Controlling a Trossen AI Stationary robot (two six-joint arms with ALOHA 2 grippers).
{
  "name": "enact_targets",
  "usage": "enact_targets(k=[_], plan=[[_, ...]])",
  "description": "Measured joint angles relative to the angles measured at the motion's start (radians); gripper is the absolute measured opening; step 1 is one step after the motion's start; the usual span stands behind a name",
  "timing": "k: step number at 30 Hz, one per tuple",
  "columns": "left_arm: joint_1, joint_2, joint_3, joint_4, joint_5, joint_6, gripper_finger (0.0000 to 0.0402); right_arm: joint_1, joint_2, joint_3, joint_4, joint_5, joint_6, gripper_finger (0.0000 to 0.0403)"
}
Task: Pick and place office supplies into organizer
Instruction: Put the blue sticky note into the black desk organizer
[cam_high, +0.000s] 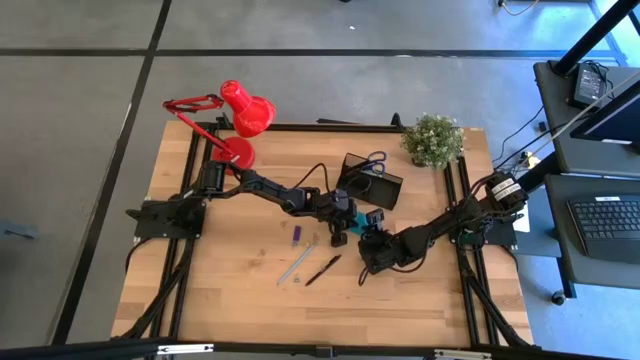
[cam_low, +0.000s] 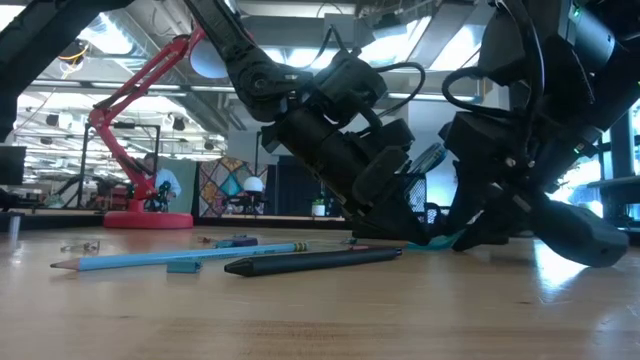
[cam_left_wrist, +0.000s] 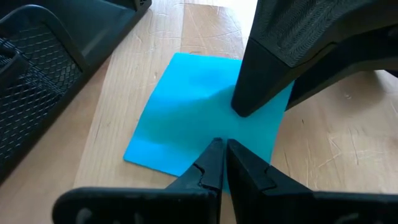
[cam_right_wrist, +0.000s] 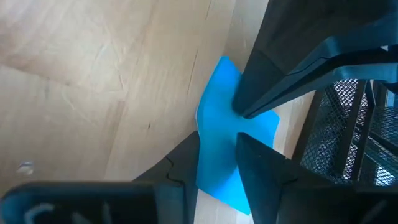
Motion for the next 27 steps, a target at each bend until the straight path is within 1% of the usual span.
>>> enact_targets(k=[11,16,19,21,24,27], plan=[[-0.001,0.0,0.0,-0.003,0.004,0.0,0.0014,-0.002,0.001,0.0,-0.013,-0.013,0.018,0.0011],[0.001,-0.005,0.0,-0.004,0.004,0.013,0.0014,-0.002,0.001,-0.001,-0.019,-0.01,0.044,0.0017],[0.005,-0.027,0.0,-0.018,0.008,0.021,0.0017,-0.001,0.003,0.02,-0.051,-0.005,0.051,0.0013],[0.005,-0.054,-0.004,-0.053,0.008,0.051,0.0023,-0.001,0.006,0.046,-0.086,-0.004,0.053,0.0008],[0.005,-0.122,-0.012,-0.166,0.003,0.116,0.0036,0.0,0.009,0.093,-0.183,-0.01,0.068,0.0008],[0.005,-0.222,-0.008,-0.27,-0.021,0.152,0.005,0.005,0.009,0.142,-0.26,0.006,0.116,0.0009]])
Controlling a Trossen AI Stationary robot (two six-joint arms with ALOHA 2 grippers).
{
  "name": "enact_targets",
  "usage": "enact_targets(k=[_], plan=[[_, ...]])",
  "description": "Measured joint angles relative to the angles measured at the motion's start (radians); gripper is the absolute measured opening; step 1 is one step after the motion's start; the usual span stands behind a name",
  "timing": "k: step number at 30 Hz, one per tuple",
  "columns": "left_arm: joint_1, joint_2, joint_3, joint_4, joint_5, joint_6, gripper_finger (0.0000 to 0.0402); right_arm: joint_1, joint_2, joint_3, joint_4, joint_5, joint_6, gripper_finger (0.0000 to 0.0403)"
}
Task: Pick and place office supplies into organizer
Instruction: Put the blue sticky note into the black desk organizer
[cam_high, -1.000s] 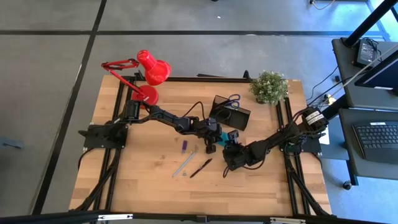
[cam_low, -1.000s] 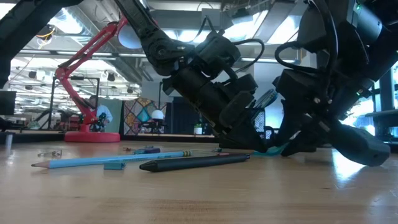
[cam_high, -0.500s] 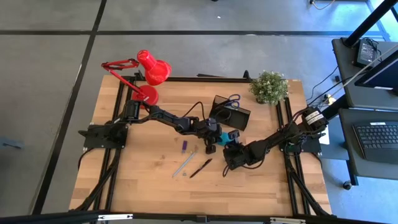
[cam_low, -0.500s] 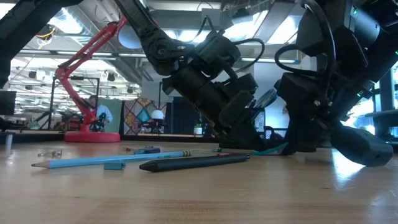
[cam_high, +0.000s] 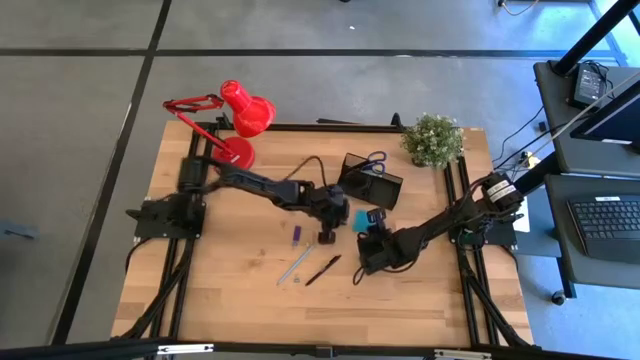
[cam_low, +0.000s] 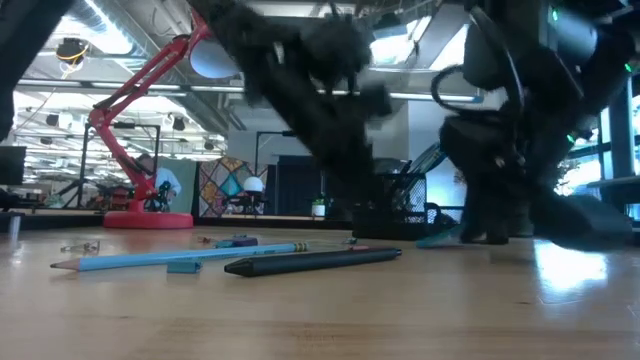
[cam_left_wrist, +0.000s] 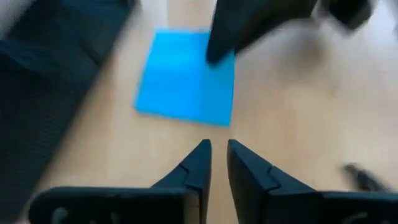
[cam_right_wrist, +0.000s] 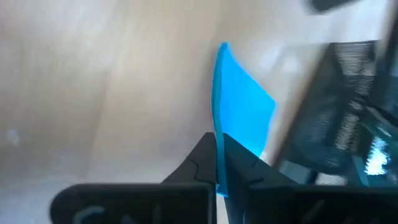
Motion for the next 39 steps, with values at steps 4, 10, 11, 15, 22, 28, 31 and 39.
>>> enact_targets(k=[4,10,11,15,22,28,31,39], plan=[[0.002,-0.103,-0.035,-0.092,-0.033,0.021,0.0068,0.015,-0.002,0.052,-0.162,0.057,0.085,0.0008],[0.036,-0.278,-0.187,0.0,-0.05,0.015,0.0077,0.055,-0.089,0.076,-0.269,0.129,0.216,0.0008],[0.043,-0.299,-0.214,0.02,-0.049,0.014,0.0076,0.062,-0.115,0.073,-0.281,0.145,0.24,0.0008],[0.064,-0.388,-0.312,0.125,-0.047,0.001,0.0073,0.075,-0.205,0.071,-0.376,0.202,0.328,0.0008],[0.075,-0.456,-0.413,0.192,-0.059,-0.026,0.0073,0.069,-0.271,0.071,-0.494,0.218,0.346,0.0008],[0.074,-0.455,-0.435,0.19,-0.06,-0.04,0.0073,0.02,-0.279,0.027,-0.496,0.221,0.315,0.0008],[0.071,-0.455,-0.445,0.2,-0.061,-0.04,0.0072,-0.003,-0.304,-0.032,-0.451,0.216,0.309,0.0008],[0.071,-0.455,-0.447,0.221,-0.061,-0.04,0.0071,-0.058,-0.351,-0.156,-0.2,0.213,0.151,0.0008]])
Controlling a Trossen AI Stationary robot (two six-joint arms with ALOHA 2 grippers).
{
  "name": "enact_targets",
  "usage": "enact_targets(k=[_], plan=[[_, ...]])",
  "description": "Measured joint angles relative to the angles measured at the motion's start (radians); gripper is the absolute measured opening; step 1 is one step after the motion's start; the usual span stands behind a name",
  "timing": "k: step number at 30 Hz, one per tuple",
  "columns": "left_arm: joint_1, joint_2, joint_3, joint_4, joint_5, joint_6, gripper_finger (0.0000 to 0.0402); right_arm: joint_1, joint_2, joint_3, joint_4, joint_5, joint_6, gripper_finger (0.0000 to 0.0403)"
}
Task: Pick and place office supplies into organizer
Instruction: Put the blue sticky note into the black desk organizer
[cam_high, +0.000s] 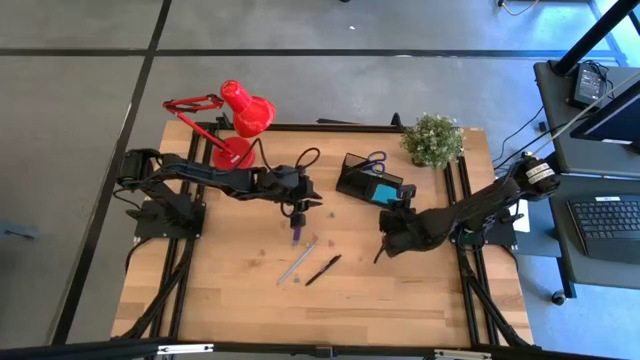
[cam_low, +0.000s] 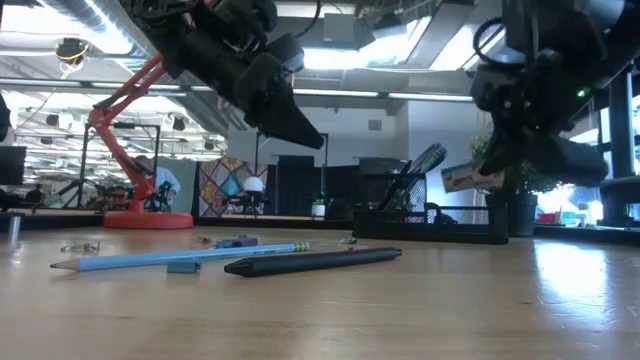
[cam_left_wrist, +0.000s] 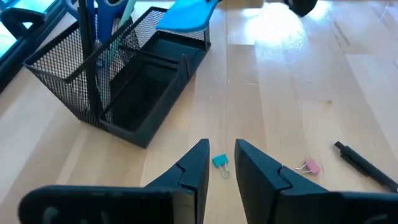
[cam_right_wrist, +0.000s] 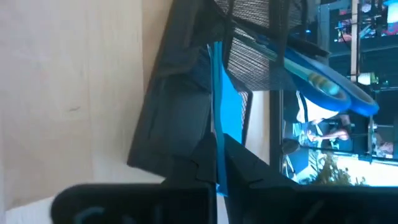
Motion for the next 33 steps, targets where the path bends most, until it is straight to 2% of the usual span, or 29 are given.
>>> enact_targets(k=[15,19,33], plan=[[0.0,0.0,0.0,0.016,0.0,0.018,0.0069,-0.154,0.0,-0.086,0.229,-0.048,-0.234,0.0011],[0.0,0.0,0.0,0.016,0.0,0.018,0.0067,-0.188,0.0,-0.099,0.282,-0.102,-0.293,0.0012],[0.0,0.0,0.0,0.016,0.0,0.019,0.0064,-0.238,0.0,-0.136,0.294,-0.139,-0.287,0.002]])
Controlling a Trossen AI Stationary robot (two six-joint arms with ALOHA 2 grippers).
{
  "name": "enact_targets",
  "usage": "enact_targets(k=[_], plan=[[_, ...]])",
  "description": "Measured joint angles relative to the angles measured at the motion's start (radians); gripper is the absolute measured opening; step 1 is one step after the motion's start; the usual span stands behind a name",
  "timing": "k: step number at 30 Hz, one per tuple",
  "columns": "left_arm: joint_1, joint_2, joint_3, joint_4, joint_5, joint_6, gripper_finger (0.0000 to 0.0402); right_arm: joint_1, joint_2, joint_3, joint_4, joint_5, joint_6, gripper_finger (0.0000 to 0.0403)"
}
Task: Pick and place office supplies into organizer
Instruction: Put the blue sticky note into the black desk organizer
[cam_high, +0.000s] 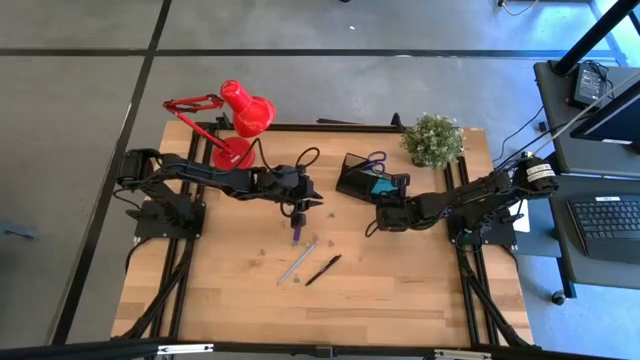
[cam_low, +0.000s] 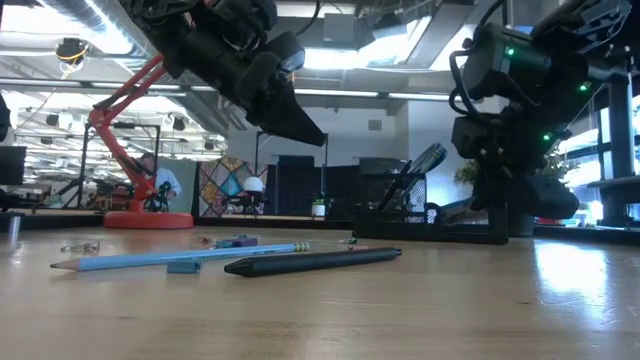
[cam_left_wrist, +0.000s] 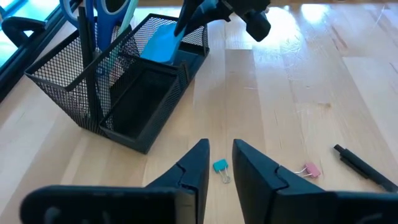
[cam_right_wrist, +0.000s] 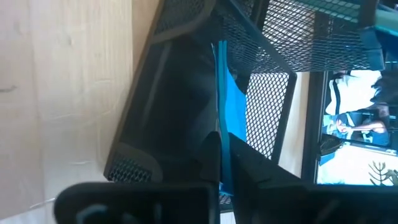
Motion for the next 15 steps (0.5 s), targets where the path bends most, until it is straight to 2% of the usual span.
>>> enact_targets(k=[15], plan=[[0.0,0.0,0.0,0.0,0.0,0.0,0.0062,0.0,0.0,0.0,0.005,-0.01,0.002,0.0031]])
